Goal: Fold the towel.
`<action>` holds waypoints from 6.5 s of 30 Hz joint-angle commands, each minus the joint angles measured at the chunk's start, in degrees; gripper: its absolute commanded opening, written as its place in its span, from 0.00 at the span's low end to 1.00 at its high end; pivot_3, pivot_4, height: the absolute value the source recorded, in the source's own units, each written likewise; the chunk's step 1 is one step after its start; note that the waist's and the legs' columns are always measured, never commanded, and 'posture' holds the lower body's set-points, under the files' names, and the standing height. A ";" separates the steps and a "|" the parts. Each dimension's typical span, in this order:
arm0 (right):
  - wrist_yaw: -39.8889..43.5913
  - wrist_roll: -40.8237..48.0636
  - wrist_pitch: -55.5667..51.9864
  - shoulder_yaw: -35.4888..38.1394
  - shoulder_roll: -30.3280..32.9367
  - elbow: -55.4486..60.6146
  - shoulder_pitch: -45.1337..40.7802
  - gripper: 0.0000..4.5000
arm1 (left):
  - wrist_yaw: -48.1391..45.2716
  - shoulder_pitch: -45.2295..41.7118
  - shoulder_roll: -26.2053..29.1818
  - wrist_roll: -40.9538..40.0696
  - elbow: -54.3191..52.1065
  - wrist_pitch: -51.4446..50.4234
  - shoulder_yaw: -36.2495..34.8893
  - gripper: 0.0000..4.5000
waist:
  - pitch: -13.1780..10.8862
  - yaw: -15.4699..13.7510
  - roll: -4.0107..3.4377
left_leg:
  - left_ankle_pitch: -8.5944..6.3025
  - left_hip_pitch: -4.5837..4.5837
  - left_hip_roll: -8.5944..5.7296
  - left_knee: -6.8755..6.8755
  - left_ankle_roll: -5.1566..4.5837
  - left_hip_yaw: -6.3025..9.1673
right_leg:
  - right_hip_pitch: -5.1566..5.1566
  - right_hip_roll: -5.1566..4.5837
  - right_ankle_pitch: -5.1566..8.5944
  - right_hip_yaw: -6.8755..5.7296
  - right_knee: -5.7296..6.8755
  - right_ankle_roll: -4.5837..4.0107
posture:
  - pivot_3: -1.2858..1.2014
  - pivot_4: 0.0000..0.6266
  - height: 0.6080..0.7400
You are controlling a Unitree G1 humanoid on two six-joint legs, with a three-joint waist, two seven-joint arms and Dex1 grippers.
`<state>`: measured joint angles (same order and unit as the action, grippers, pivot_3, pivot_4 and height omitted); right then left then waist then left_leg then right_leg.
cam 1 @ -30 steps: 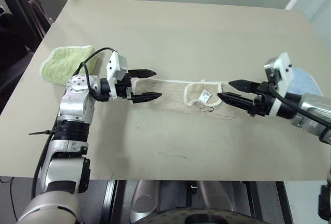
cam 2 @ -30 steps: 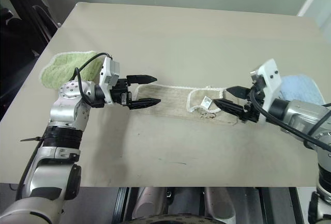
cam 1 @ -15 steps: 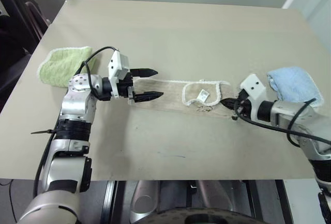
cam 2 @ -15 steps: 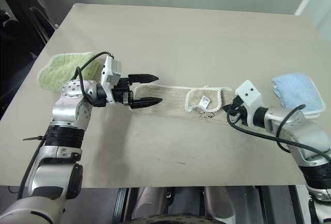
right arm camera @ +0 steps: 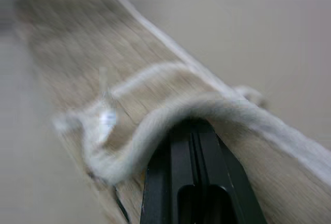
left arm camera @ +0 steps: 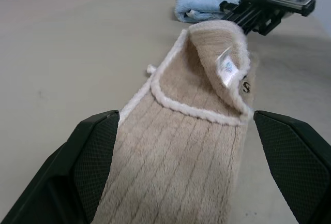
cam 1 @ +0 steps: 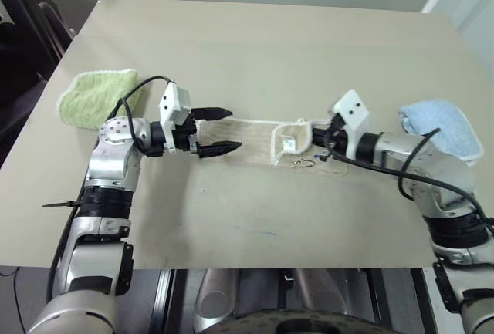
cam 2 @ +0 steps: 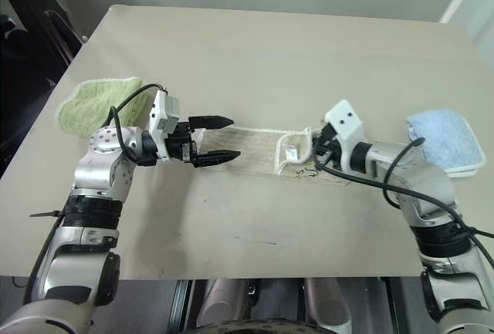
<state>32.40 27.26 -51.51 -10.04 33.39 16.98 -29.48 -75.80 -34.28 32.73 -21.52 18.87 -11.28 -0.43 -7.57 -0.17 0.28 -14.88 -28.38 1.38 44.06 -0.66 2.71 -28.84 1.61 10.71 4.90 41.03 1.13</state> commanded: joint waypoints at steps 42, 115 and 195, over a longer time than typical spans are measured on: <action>-9.29 3.00 9.37 17.72 -9.06 4.96 13.07 0.00 | 7.77 -12.58 -26.40 8.55 20.99 17.76 9.18 0.01 | -0.01 -0.42 -0.01 | 0.13 0.44 -0.02 0.05 -0.03 0.02 | 0.60 -0.02 -0.16 0.00 -0.10 0.36 | 0.52 0.24 0.68; 7.17 2.94 10.64 6.12 -2.12 6.51 5.82 0.98 | 71.06 6.15 -10.27 -39.68 -12.60 -81.22 -50.03 1.00 | -0.20 0.10 0.34 | 0.73 2.41 0.32 -2.11 1.36 -0.07 | 1.46 0.23 0.54 -0.17 -0.13 -1.05 | 0.52 0.24 0.68; -5.76 10.28 3.56 31.05 5.81 24.90 25.95 1.00 | 27.02 -23.68 -28.36 -18.93 11.98 -57.15 12.46 0.01 | -0.59 -1.76 0.87 | 0.66 2.41 0.09 -1.86 1.17 -0.05 | 1.86 0.17 0.94 -0.08 -0.25 0.19 | 0.52 0.24 0.68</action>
<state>27.58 37.00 -48.49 19.44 39.00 39.63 -3.20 -46.79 -56.81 5.08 -41.35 30.65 -69.83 11.80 -8.16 -1.93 1.15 -14.22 -25.98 1.43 42.20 0.49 2.67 -26.97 1.77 11.66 4.83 40.77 1.40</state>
